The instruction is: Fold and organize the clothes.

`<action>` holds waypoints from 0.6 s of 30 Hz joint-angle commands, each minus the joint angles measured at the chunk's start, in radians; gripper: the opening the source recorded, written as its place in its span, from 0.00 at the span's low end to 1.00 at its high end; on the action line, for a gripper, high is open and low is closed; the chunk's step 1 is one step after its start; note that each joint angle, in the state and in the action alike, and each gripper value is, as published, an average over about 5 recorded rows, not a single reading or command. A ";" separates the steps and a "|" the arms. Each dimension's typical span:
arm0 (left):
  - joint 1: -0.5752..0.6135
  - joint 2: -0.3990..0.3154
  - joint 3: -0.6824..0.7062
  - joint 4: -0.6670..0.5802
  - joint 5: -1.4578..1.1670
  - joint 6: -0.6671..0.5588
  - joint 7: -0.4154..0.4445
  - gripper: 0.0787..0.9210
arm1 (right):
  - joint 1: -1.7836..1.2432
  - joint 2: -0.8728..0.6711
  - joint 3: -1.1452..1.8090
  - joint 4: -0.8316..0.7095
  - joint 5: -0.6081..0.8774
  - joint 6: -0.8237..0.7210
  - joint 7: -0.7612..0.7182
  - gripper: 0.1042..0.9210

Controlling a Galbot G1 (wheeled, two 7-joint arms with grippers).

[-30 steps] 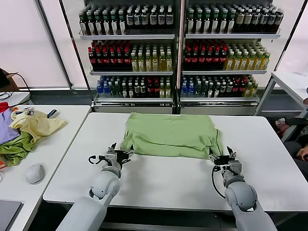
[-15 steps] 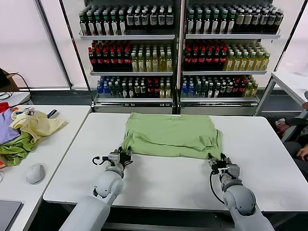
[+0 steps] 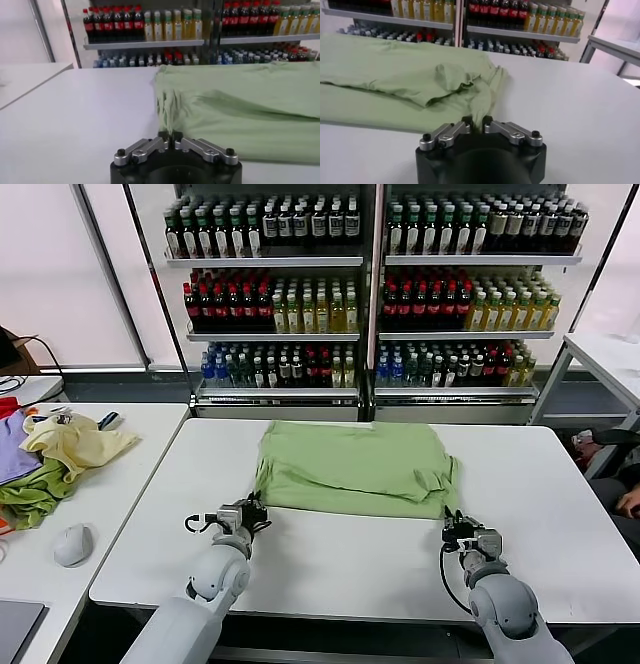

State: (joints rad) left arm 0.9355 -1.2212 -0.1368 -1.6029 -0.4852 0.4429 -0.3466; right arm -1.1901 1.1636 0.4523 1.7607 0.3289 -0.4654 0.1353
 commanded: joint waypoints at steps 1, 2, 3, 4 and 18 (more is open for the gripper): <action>0.230 0.012 -0.038 -0.249 0.016 -0.012 0.004 0.03 | -0.131 -0.008 0.043 0.141 -0.001 -0.003 -0.001 0.08; 0.261 0.013 -0.041 -0.277 0.024 -0.013 0.004 0.03 | -0.156 -0.008 0.055 0.164 -0.005 -0.003 -0.002 0.08; 0.290 0.013 -0.044 -0.301 0.031 -0.013 0.003 0.03 | -0.181 -0.008 0.064 0.185 -0.010 -0.002 -0.004 0.08; 0.322 0.013 -0.047 -0.326 0.039 -0.013 0.002 0.03 | -0.205 -0.008 0.075 0.207 -0.015 -0.002 -0.006 0.08; 0.643 -0.007 -0.111 -0.540 0.157 -0.010 -0.012 0.03 | -0.471 -0.002 0.166 0.394 -0.091 -0.002 -0.017 0.08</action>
State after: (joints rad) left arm 1.3229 -1.2273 -0.2141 -1.9610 -0.3993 0.4320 -0.3556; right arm -1.5022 1.1635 0.5738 2.0388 0.2729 -0.4700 0.1194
